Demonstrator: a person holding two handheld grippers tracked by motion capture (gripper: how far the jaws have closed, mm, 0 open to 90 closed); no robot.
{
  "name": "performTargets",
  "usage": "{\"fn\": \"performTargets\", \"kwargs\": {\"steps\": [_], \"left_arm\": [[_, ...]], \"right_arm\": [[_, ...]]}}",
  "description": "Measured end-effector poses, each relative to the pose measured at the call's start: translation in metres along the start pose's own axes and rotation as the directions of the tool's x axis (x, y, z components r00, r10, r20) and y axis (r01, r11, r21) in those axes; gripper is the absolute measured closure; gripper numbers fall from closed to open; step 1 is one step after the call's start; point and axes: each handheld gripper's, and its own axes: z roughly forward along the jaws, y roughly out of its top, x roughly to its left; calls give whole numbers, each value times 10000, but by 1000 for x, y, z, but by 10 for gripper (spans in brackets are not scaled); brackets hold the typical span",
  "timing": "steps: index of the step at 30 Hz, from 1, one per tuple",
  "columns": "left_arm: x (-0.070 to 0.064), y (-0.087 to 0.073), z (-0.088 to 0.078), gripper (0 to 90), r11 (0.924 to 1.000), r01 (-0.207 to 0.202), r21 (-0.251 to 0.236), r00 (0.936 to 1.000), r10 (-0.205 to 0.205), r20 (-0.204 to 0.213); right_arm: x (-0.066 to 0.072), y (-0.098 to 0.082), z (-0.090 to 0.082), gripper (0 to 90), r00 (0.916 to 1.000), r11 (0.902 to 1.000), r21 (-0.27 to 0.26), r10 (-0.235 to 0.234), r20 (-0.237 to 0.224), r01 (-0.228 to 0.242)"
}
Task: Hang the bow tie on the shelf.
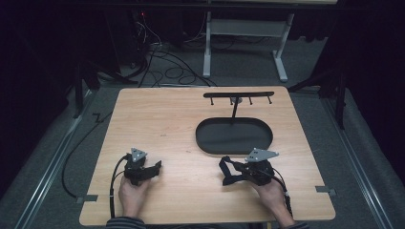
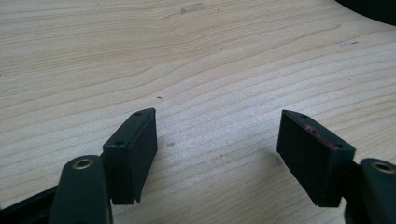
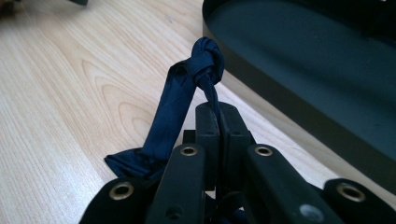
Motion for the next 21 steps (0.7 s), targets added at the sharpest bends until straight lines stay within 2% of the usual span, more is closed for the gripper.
{"fn": "performTargets", "kwargs": {"steps": [21], "left_arm": [[0, 0, 0, 294, 10000, -9, 17, 10000, 9, -2]], "right_arm": [[-7, 7, -18, 899, 9997, 9989, -474, -47, 250, 59]]}}
